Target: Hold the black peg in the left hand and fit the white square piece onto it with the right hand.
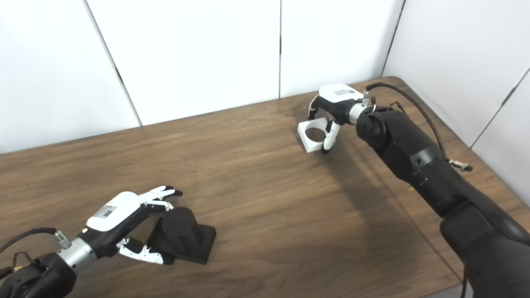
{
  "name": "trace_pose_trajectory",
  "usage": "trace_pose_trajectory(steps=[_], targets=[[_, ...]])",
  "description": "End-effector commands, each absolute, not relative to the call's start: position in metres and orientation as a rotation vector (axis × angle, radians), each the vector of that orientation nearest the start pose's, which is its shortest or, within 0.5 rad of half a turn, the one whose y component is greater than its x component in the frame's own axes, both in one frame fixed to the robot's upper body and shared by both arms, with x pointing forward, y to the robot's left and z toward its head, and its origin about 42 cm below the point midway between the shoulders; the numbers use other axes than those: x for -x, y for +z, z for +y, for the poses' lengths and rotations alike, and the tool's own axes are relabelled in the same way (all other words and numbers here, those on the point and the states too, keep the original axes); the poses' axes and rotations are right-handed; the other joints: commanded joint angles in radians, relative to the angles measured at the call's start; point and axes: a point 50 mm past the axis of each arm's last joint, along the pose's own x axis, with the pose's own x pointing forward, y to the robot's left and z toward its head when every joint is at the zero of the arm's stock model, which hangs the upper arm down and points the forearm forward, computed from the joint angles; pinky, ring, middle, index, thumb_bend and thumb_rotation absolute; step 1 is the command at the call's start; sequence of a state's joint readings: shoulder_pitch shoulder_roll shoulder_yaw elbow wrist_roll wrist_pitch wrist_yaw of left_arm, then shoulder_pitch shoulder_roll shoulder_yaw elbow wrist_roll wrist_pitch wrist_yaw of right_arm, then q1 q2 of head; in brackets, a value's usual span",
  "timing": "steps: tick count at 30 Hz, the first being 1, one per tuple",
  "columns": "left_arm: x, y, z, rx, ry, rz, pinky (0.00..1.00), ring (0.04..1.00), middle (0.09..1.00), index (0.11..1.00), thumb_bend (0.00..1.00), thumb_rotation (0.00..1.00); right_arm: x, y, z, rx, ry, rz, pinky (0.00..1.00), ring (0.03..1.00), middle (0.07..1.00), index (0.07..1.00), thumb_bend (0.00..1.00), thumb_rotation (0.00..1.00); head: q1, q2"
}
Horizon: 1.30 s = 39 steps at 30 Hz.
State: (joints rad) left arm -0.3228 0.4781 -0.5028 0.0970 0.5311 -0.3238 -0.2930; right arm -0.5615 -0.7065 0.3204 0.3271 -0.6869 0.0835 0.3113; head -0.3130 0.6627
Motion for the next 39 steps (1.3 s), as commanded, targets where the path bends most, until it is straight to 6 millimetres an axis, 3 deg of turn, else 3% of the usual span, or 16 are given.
trace_pose_trajectory(steps=[1, 20, 39], targets=[[-0.33, 0.115, 0.221, -1.17, -0.988, -0.244, 0.85, 0.961, 0.923, 0.491, 0.52, 0.06, -0.449, 0.271, -0.369, 1.504, 0.224, -0.008, 0.83, 0.859, 0.79, 0.482, 0.52, 0.12, 0.004, 0.002], [-0.335, 0.117, 0.204, -1.172, -0.987, -0.234, 0.86, 0.967, 0.939, 0.491, 0.52, 0.06, -0.423, 0.326, -0.311, 1.454, 0.426, -0.243, 0.77, 0.845, 0.785, 0.48, 0.52, 0.13, 0.163, 0.053], [-0.338, 0.118, 0.189, -1.18, -0.977, -0.228, 0.85, 0.968, 0.945, 0.491, 0.52, 0.07, -0.397, 0.355, -0.275, 1.401, 0.604, -0.363, 0.69, 0.838, 0.789, 0.478, 0.52, 0.13, 0.281, 0.083]])
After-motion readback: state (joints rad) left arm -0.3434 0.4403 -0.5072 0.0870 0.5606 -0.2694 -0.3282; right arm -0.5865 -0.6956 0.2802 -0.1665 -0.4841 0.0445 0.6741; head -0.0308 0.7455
